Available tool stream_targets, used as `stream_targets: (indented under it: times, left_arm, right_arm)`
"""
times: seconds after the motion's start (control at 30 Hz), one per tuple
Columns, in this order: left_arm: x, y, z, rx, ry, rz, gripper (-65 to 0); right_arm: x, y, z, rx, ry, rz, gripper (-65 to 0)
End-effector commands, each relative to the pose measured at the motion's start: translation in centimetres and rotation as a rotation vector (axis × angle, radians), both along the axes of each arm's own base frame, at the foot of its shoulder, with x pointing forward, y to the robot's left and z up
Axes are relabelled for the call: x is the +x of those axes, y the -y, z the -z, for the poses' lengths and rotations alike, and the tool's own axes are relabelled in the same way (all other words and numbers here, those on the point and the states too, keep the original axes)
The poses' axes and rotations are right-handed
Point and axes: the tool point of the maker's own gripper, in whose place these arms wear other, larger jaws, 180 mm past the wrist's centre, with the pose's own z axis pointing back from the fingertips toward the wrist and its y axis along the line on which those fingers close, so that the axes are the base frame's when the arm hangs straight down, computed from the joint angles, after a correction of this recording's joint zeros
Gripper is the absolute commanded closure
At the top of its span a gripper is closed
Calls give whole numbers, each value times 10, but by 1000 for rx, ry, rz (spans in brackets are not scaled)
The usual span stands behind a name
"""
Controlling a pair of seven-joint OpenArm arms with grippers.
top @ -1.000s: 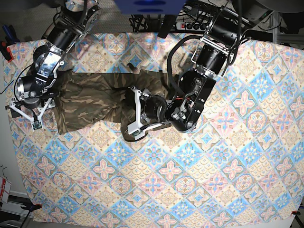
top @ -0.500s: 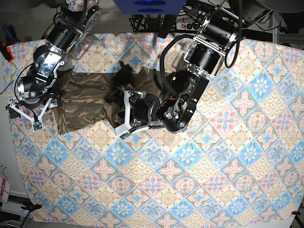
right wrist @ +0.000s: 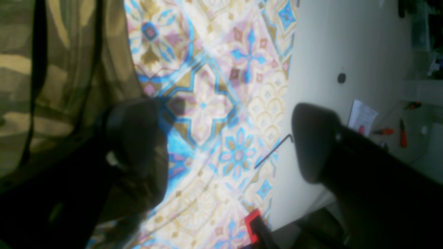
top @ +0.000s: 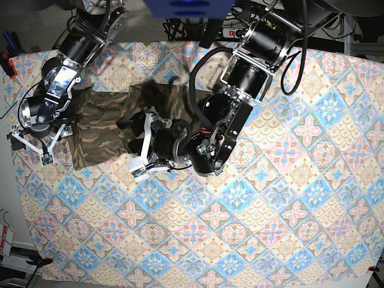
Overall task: Fold the T-shirt properly
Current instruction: 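Fold the held shirt end over toward the right gripper with the left gripper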
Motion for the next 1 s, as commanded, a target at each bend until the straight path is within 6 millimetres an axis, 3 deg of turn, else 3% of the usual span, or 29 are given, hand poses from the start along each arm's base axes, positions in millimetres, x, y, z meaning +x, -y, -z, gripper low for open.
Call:
stream_targets:
  times: [0.0,0.17,0.27,0.33,0.4,0.53,0.7,0.87,0.93,0.97]
  left_arm:
    - [11,9,-31,-79,51,-1,-374]
    - [28,1,-72,-139,159,-19,-374]
    - [27,1,-101,-213,207,-18,-374]
    - [25,1,-109,-218,239,-10,-374]
    - [27,-6,-97,-159,211,-23,-374]
    - [31,-52,-45,47,87,-113,-347]
    - [19,-102,-35,127,95,-215,-221]
    - [-1,-108,-14,159,-1,-262,-73]
    - [-5,-107,6,186,-70,-260,-3]
    - [-9,-101,17,196,-108,-252,0]
  right_arm:
    - [10,8,-18,-31,50,1,-589]
    - [12,8,-20,-32,56,2,-589]
    - [12,7,-20,-32,56,2,-589]
    - [12,7,-20,-32,56,2,-589]
    - [11,7,-19,-32,54,2,-589]
    - [11,8,-19,-33,54,2,-589]
    - [10,8,-18,-32,51,2,-589]
    - [11,7,-17,-28,49,0,-589]
    - [12,6,-17,-27,49,-2,-589]
    - [12,5,-16,-25,49,-3,-589]
